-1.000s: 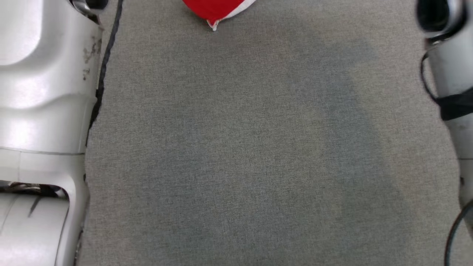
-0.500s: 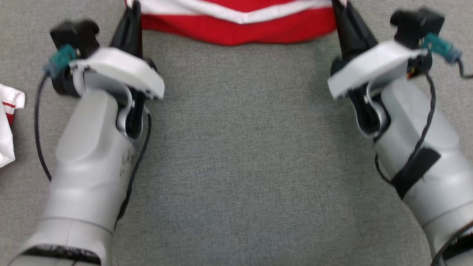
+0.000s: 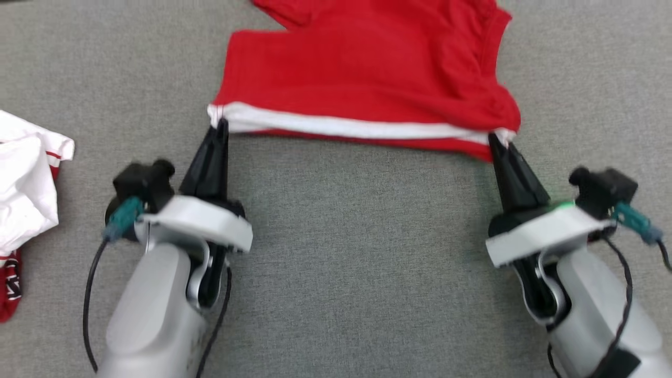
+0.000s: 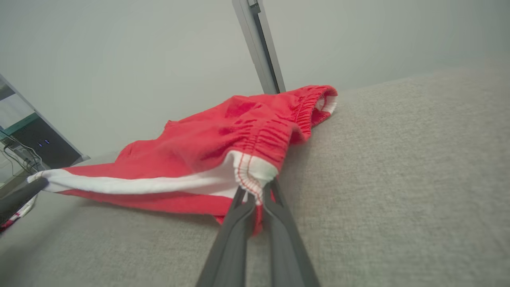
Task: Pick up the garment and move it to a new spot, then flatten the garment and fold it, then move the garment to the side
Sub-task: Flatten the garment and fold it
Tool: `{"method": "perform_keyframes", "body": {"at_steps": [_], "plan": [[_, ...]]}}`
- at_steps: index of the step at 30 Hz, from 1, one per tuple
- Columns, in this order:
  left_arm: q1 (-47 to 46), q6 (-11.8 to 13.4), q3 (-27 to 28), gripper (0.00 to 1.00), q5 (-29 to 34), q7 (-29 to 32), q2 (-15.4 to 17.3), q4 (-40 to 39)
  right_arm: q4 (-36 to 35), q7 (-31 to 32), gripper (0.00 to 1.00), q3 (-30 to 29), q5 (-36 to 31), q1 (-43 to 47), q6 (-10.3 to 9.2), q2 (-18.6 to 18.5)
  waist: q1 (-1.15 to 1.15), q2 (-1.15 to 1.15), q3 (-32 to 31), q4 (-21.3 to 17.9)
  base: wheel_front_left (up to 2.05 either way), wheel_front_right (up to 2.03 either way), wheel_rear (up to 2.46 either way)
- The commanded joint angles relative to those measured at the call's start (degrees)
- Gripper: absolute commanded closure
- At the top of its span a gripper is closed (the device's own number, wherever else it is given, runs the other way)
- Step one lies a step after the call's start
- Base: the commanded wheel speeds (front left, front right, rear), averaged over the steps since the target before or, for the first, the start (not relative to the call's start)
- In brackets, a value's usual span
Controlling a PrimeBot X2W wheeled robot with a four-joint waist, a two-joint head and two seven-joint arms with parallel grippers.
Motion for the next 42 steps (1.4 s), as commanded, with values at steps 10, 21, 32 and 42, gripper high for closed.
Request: {"method": "perform_keyframes", "body": {"at_steps": [10, 21, 32, 42], "plan": [[21.12, 1.57, -0.41, 1.00, 0.62, 0.01, 0.30, -17.34, -13.20, -0.08, 1.00, -6.46, -4.56, 21.00, 0.00, -0.27, 0.00, 0.00, -7.83, 1.27, 0.00, 0.00, 0.00], [37.00, 6.14, -2.42, 1.00, 1.14, 3.66, 1.75, -32.43, -19.94, 1.01, 1.00, -11.22, -7.90, 38.33, -0.01, -0.38, 0.00, 0.00, -11.27, 1.97, 0.00, 0.00, 0.00], [32.70, 5.63, -2.37, 1.00, 0.53, 6.59, 3.21, -34.52, -22.02, 4.83, 1.00, -11.07, -6.77, 36.13, -0.01, 2.26, 0.00, 0.00, -10.34, -0.31, 0.00, 0.00, 0.00], [12.98, 3.23, -1.03, 1.00, 1.66, 9.56, 5.37, -27.31, -21.73, 12.13, 1.00, -11.60, -4.78, 22.34, 0.00, 5.10, 0.00, 0.00, -2.51, -4.84, 0.00, 0.00, 0.00]]}}
